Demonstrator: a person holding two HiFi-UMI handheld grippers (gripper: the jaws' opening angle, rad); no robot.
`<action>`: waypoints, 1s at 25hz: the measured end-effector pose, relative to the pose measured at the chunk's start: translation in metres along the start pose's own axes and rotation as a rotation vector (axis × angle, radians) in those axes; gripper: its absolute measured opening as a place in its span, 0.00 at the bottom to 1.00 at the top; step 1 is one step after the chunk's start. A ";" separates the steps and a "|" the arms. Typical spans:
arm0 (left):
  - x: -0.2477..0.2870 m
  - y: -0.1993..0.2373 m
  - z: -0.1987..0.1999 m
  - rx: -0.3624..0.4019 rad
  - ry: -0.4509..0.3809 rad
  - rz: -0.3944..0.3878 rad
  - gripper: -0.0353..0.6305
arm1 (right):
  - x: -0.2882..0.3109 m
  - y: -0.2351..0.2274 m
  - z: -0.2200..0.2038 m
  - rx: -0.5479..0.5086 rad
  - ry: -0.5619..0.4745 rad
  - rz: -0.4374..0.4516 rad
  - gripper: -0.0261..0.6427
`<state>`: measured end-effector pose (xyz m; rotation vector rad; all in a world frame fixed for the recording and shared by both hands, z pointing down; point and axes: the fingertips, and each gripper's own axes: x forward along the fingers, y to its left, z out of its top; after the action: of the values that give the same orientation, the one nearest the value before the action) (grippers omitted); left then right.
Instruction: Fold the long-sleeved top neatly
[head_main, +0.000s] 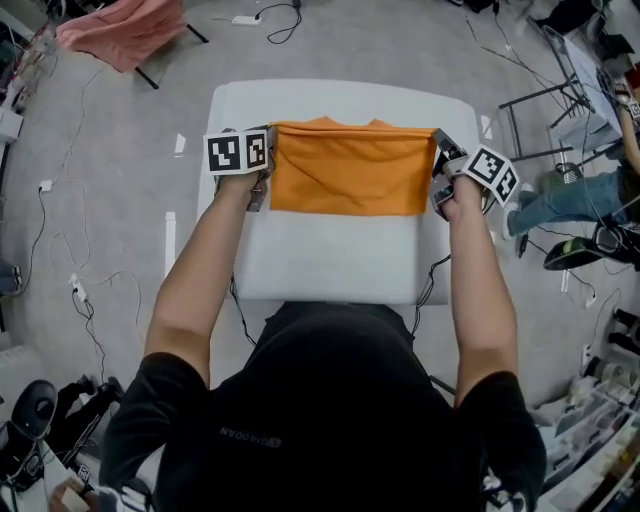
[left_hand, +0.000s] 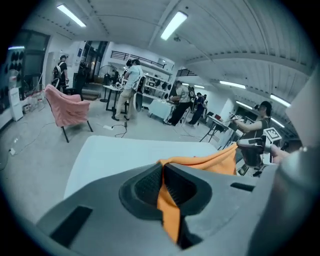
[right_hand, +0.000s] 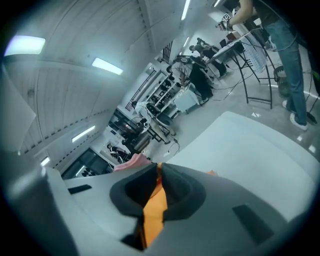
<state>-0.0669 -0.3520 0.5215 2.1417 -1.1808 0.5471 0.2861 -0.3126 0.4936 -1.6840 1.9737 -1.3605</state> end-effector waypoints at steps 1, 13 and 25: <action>0.009 0.006 -0.003 0.001 0.022 0.018 0.08 | 0.010 -0.005 -0.002 0.000 0.017 -0.010 0.09; 0.082 0.052 -0.028 -0.057 0.192 0.097 0.08 | 0.085 -0.064 -0.025 0.015 0.151 -0.123 0.09; 0.085 0.055 -0.014 -0.045 0.104 0.077 0.24 | 0.093 -0.087 -0.022 -0.116 0.178 -0.211 0.23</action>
<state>-0.0710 -0.4148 0.6015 2.0123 -1.2099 0.6516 0.2994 -0.3752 0.6056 -1.9328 2.0536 -1.5429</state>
